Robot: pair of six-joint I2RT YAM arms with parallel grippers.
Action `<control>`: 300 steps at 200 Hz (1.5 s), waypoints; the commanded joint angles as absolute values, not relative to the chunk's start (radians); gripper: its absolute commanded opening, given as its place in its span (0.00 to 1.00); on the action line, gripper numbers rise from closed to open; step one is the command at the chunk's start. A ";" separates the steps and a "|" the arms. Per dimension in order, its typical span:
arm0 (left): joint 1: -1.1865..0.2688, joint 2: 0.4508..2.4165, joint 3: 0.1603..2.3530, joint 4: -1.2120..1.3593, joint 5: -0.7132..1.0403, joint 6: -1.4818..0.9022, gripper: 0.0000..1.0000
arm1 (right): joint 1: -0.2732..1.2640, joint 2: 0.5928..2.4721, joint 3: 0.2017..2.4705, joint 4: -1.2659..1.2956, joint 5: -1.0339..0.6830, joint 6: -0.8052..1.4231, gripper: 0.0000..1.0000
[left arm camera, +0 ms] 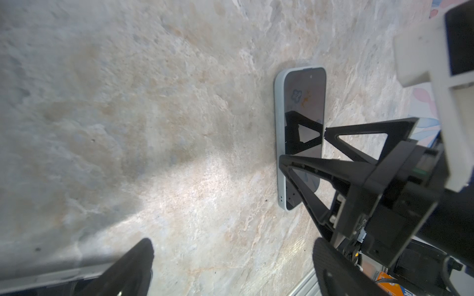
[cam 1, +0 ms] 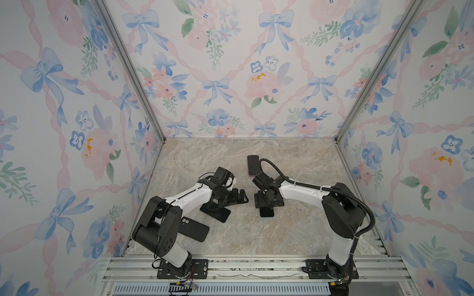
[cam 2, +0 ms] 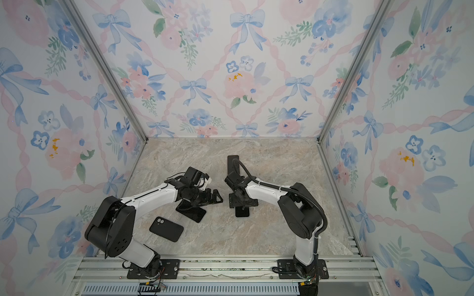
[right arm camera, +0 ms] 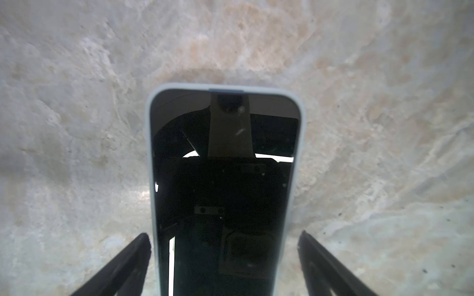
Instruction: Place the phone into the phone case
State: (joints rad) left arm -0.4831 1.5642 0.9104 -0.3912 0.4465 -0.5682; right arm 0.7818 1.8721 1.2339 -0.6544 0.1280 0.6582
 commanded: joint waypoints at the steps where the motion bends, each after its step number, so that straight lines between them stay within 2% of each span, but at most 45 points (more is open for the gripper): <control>1: -0.474 1.548 0.894 -0.405 0.459 -0.569 0.98 | 0.797 1.895 1.258 -0.677 0.130 0.670 0.89; 145: -0.464 1.545 0.881 -0.405 0.448 -0.565 0.98 | 0.801 1.922 1.272 -0.696 0.138 0.674 0.70; 228: -0.463 1.519 0.896 -0.405 0.454 -0.570 0.98 | 0.768 1.816 1.279 -0.737 0.188 0.631 0.67; 300: -0.463 1.546 0.954 -0.405 0.448 -0.568 0.98 | 0.634 1.781 1.345 -0.763 0.206 0.518 0.66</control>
State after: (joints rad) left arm -0.4702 1.5398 0.9112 -0.3912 0.4450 -0.5686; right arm 0.6830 1.7950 1.2781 -0.7315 0.1745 0.5812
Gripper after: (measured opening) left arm 0.979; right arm 0.745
